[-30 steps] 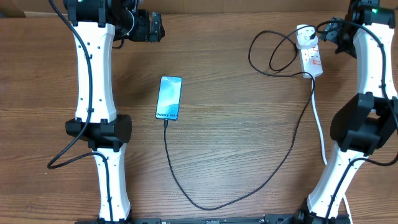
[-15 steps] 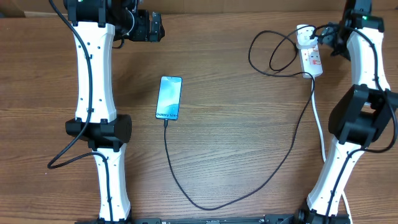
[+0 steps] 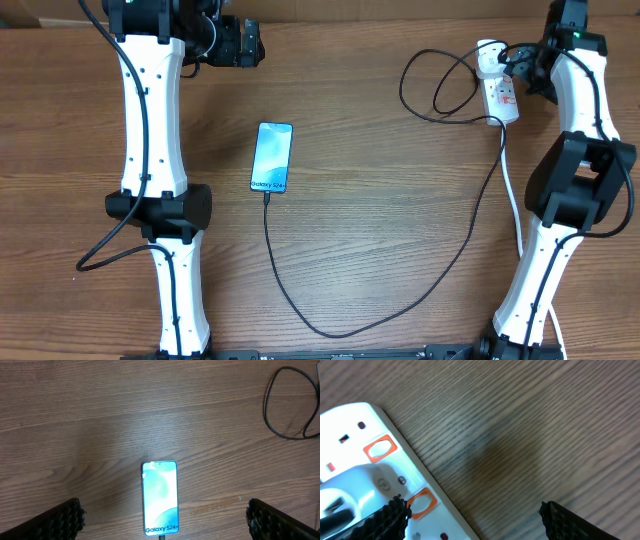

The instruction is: Plug charger to phone and switch on socket

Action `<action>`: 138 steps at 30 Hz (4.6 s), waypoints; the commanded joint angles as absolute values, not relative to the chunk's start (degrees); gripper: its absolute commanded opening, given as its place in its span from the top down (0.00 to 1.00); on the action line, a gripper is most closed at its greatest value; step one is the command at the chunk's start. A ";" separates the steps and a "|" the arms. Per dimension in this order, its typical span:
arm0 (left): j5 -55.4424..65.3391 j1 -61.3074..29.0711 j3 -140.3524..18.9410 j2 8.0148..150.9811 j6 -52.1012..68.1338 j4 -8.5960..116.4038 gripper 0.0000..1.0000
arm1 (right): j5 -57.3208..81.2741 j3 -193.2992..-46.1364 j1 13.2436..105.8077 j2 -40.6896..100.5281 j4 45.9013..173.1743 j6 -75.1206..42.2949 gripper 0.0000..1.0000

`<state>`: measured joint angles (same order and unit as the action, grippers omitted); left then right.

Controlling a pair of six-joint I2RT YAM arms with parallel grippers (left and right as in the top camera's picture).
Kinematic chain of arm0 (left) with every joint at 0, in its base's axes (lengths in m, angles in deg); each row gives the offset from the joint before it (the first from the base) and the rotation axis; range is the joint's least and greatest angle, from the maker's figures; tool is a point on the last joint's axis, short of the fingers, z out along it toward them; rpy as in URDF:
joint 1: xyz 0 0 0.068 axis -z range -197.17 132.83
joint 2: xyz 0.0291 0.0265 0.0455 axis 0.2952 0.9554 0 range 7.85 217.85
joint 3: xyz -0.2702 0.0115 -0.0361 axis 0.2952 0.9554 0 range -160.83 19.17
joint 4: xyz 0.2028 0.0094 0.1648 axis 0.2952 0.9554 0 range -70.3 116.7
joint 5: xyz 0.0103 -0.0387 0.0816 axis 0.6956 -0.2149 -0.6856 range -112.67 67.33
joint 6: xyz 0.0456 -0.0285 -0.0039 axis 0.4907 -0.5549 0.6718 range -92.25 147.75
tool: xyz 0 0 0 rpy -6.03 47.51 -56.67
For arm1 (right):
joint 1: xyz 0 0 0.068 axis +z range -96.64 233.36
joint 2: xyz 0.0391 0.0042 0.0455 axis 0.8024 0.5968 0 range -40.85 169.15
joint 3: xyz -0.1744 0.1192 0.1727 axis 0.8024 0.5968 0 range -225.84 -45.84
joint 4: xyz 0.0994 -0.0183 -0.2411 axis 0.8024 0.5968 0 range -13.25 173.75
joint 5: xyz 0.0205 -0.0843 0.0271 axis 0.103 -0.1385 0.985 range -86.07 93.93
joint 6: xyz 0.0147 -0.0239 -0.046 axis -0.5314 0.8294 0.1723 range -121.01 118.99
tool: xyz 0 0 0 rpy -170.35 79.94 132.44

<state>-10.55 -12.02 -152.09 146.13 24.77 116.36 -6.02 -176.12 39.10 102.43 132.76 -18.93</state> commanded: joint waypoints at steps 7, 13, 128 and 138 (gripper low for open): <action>-10.88 -11.91 -152.94 145.63 24.79 116.49 0.00 | -5.04 -176.29 38.75 105.40 131.78 -19.45 0.15; -10.88 -11.91 -152.94 145.63 24.77 116.49 0.00 | -5.02 -176.29 38.60 106.76 131.69 -19.47 0.15; -10.90 -11.91 -152.94 145.63 24.79 116.49 0.00 | 2.57 -183.18 41.20 95.13 145.68 -15.54 0.13; -10.88 -11.91 -152.94 145.63 24.79 116.49 0.00 | 2.79 -183.18 40.39 83.61 152.63 -15.78 0.31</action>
